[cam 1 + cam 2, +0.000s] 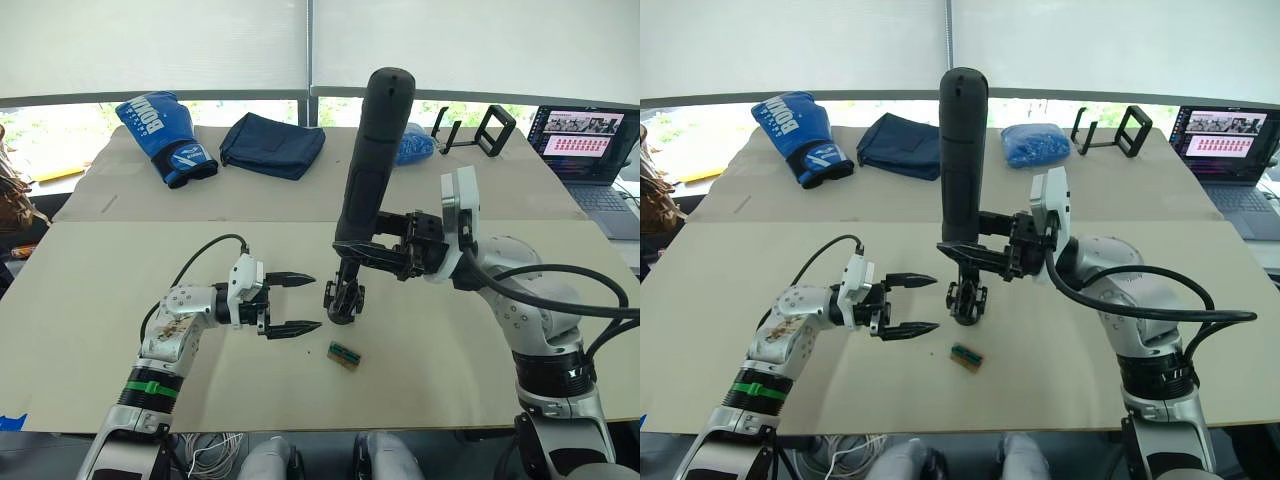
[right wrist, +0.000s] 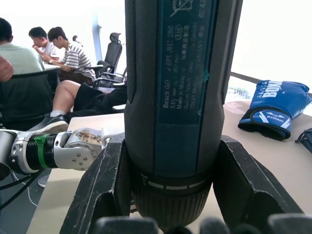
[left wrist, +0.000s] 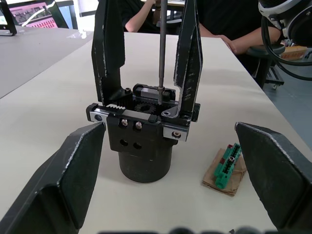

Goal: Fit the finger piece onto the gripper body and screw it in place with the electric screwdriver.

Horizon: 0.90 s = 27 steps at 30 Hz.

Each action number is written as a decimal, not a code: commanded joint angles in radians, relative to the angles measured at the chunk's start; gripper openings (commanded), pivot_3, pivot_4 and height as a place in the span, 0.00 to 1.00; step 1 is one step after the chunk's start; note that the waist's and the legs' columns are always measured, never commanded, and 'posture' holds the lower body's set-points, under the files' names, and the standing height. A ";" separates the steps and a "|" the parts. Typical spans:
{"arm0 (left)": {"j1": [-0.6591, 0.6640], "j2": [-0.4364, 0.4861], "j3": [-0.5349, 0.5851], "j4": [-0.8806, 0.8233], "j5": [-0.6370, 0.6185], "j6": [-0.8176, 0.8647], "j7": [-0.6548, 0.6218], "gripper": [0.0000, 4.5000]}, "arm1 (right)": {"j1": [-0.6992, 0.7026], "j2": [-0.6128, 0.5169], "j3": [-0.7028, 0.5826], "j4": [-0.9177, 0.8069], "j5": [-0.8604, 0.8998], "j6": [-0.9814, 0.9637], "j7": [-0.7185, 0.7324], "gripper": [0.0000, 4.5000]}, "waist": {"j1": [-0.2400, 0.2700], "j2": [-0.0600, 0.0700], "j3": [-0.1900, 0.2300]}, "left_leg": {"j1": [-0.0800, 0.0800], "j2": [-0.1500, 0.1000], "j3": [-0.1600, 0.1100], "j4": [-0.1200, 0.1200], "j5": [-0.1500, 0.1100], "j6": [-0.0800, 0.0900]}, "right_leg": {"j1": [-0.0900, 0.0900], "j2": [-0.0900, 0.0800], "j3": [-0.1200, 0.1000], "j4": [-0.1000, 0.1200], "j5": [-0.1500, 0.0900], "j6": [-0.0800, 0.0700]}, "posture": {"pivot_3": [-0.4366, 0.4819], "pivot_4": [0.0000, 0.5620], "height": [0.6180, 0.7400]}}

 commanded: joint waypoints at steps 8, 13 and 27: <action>0.005 0.002 0.001 -0.037 -0.003 -0.014 0.007 1.00 | 0.001 0.007 -0.018 -0.019 0.003 -0.039 0.017 0.42 | -0.001 0.000 0.000 | 0.000 0.000 0.000 0.000 0.000 0.000 | 0.000 0.000 0.000 0.000 0.000 0.000 | 0.48 0.27 1.00; 0.005 0.001 0.000 -0.036 -0.003 -0.015 0.009 1.00 | 0.000 0.010 -0.017 -0.016 -0.002 -0.039 0.016 0.42 | -0.002 0.000 0.000 | 0.000 0.000 0.000 0.000 0.000 0.000 | 0.000 0.000 0.000 0.000 0.000 0.000 | 0.48 0.27 1.00; 0.019 -0.002 -0.003 -0.031 0.005 -0.022 0.015 1.00 | 0.010 0.024 -0.010 -0.012 -0.019 -0.047 0.023 0.42 | -0.003 0.000 0.000 | 0.000 0.000 0.000 0.000 0.000 0.000 | 0.000 0.000 0.000 0.000 0.000 0.000 | 0.48 0.27 1.00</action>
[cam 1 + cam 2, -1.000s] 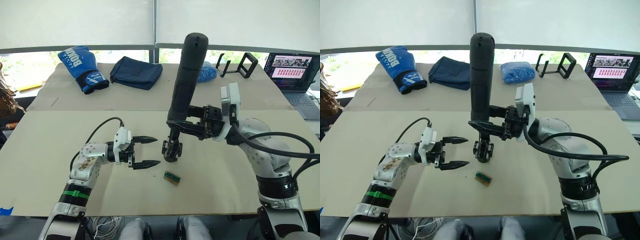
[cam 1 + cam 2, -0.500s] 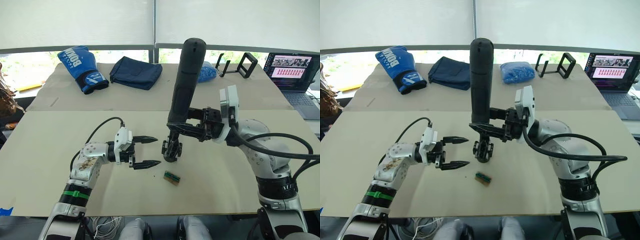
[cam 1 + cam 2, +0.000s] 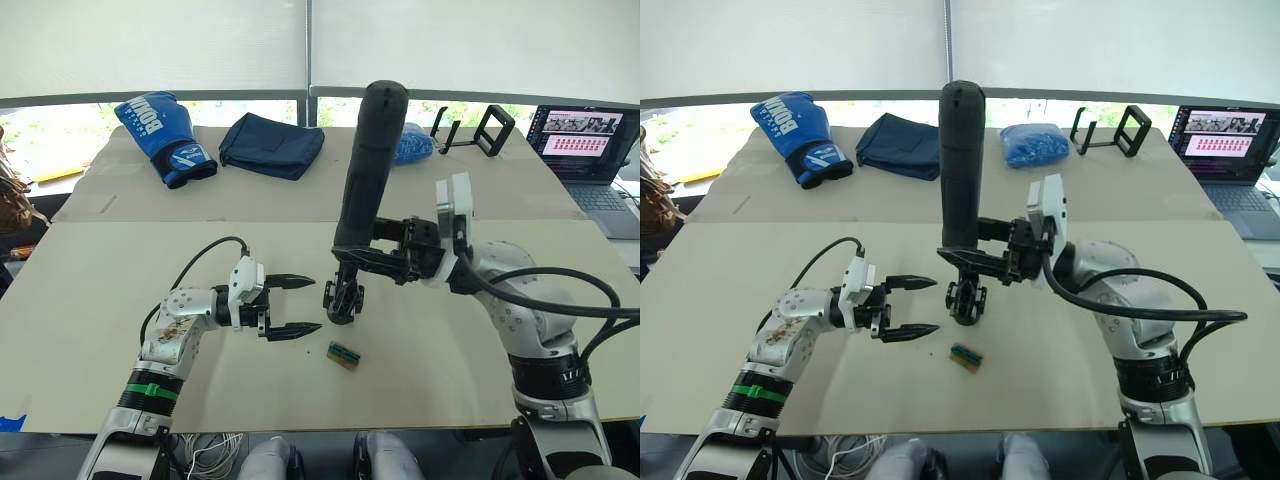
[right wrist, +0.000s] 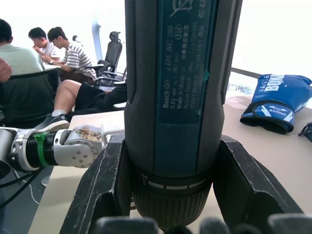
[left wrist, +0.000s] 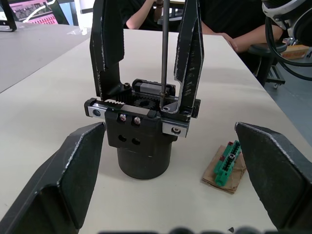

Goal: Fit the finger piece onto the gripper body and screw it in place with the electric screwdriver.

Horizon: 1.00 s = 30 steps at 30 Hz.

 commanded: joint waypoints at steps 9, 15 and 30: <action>0.015 -0.001 -0.002 -0.035 -0.001 -0.023 0.007 1.00 | 0.002 0.012 -0.012 -0.023 0.003 -0.052 0.021 0.42 | -0.002 0.000 0.000 | 0.000 0.000 0.000 0.000 0.000 0.000 | 0.000 0.000 0.000 0.000 0.000 0.000 | 0.48 0.27 1.00; 0.019 -0.002 -0.003 -0.025 0.001 -0.034 0.006 1.00 | 0.000 0.011 -0.018 -0.018 0.000 -0.061 0.023 0.42 | -0.002 0.000 0.000 | 0.000 0.000 0.000 0.000 0.000 0.000 | 0.000 0.000 0.000 0.000 0.000 0.000 | 0.48 0.27 1.00; 0.020 -0.007 -0.007 -0.015 0.003 -0.043 0.010 1.00 | -0.077 0.000 -0.054 0.002 0.037 -0.039 0.023 0.42 | -0.002 0.000 0.000 | 0.000 0.000 0.000 0.000 0.000 0.000 | 0.000 0.000 0.000 0.000 0.000 0.000 | 0.48 0.27 1.00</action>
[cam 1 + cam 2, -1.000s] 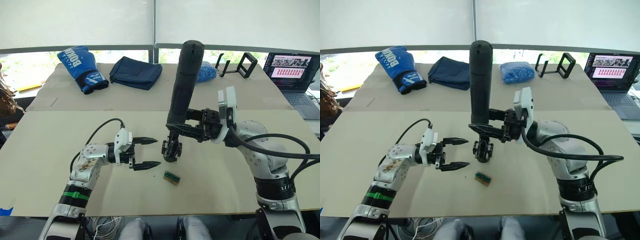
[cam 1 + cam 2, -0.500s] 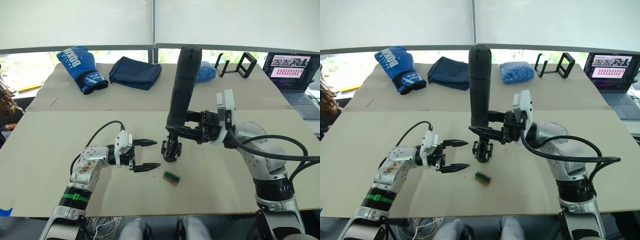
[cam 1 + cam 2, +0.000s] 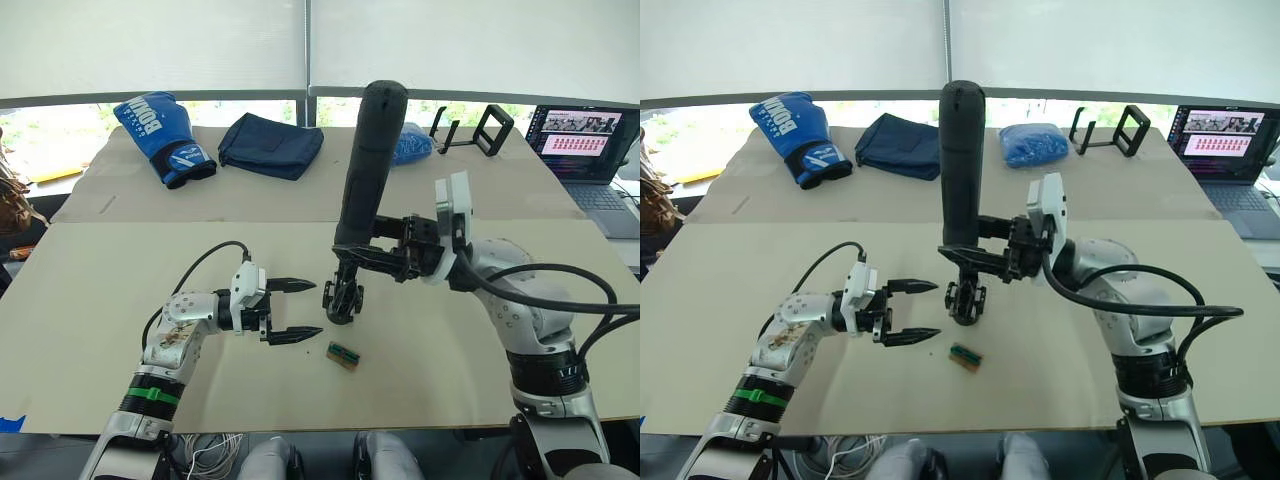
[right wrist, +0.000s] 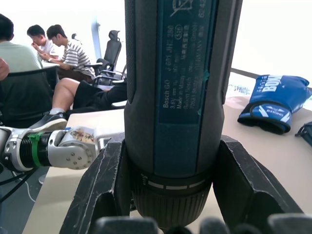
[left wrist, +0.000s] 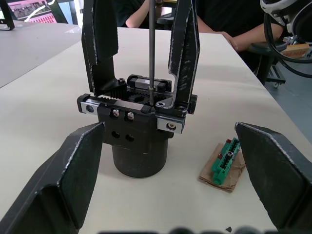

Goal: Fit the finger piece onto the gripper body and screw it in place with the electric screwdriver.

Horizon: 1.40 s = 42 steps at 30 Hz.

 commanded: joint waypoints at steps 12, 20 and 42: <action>0.001 -0.002 0.001 -0.013 0.001 -0.016 0.009 1.00 | -0.060 -0.010 -0.029 -0.045 0.074 0.025 0.003 0.42 | 0.000 0.000 0.000 | 0.000 0.000 0.000 0.000 0.000 0.000 | 0.000 0.000 0.000 0.000 0.000 0.000 | 0.48 0.27 1.00; -0.001 -0.008 -0.003 -0.015 0.003 -0.015 0.016 1.00 | -0.062 -0.014 -0.017 -0.044 0.076 0.044 0.006 0.42 | 0.000 0.000 0.000 | 0.000 0.000 0.000 0.000 0.000 0.000 | 0.000 0.000 0.000 0.000 0.000 0.000 | 0.48 0.27 1.00; -0.010 -0.033 -0.026 -0.006 0.036 -0.026 0.056 1.00 | -0.050 -0.013 0.011 -0.038 0.054 0.039 0.013 0.42 | 0.000 0.000 0.000 | 0.000 0.000 0.000 0.000 0.000 0.000 | 0.000 0.000 0.000 0.000 0.000 0.000 | 0.48 0.27 1.00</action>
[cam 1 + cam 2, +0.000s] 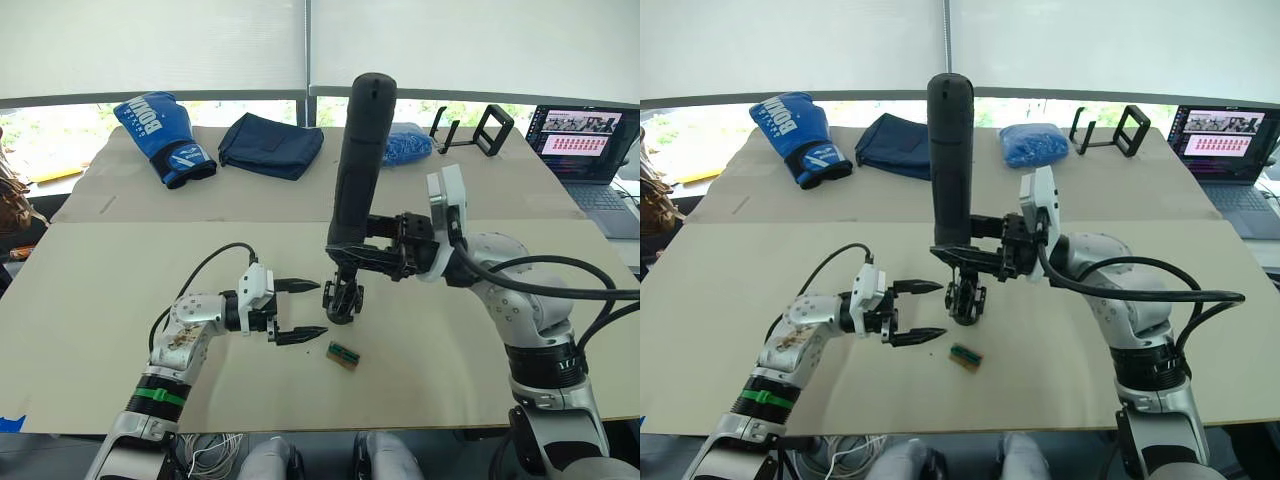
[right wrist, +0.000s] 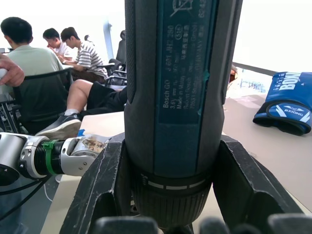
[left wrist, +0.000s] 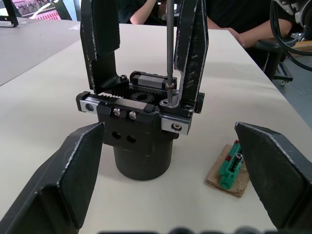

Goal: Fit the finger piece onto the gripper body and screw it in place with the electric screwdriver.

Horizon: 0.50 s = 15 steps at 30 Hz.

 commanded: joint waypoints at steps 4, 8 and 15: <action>-0.014 -0.007 -0.003 -0.006 0.005 -0.018 0.009 1.00 | -0.022 -0.011 -0.024 -0.042 0.018 -0.020 0.013 0.42 | 0.000 0.000 0.000 | 0.000 0.000 0.000 0.000 0.000 0.000 | 0.000 0.000 0.000 0.000 0.000 0.000 | 0.48 0.27 1.00; -0.021 -0.011 -0.006 -0.002 0.006 -0.018 0.012 1.00 | -0.028 -0.013 -0.031 -0.039 0.021 -0.018 0.012 0.42 | 0.001 0.000 0.000 | 0.000 0.000 0.000 0.000 0.000 0.000 | 0.000 0.000 0.000 0.000 0.000 0.000 | 0.48 0.27 1.00; -0.020 -0.015 -0.007 -0.008 0.008 -0.014 0.016 1.00 | -0.035 -0.019 -0.041 -0.035 0.030 -0.016 0.010 0.42 | 0.000 0.000 0.000 | 0.000 0.000 0.000 0.000 0.000 0.000 | 0.000 0.000 0.000 0.000 0.000 0.000 | 0.48 0.27 1.00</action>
